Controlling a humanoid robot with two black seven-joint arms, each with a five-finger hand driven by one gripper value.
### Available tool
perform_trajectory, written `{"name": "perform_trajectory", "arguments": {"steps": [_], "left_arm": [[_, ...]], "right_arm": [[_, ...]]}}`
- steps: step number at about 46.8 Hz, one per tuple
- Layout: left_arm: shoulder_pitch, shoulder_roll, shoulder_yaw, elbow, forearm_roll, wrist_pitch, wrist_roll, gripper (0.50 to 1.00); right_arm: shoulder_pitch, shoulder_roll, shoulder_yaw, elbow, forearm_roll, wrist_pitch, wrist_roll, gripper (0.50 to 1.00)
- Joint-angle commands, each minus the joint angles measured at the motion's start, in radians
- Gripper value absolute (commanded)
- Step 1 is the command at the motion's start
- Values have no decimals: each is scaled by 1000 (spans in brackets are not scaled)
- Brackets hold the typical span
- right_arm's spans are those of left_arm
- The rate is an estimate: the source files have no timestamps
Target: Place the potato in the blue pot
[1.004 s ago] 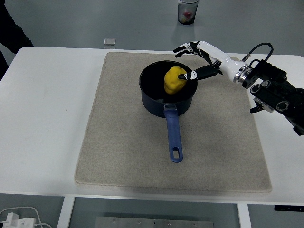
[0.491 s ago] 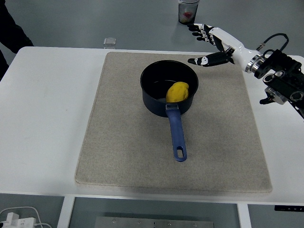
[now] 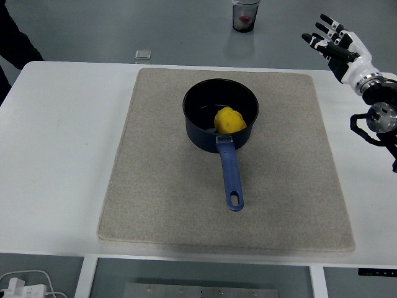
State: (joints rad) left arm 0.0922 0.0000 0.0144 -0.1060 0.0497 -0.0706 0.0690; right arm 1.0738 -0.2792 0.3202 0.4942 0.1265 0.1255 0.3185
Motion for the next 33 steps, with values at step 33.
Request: {"name": "perform_trajectory", "arguments": {"steps": [33], "left_arm": [[1, 0, 1, -4, 1, -2, 0, 996]], "right_arm": [[-74, 144, 338, -36, 78, -1, 62, 926]]}}
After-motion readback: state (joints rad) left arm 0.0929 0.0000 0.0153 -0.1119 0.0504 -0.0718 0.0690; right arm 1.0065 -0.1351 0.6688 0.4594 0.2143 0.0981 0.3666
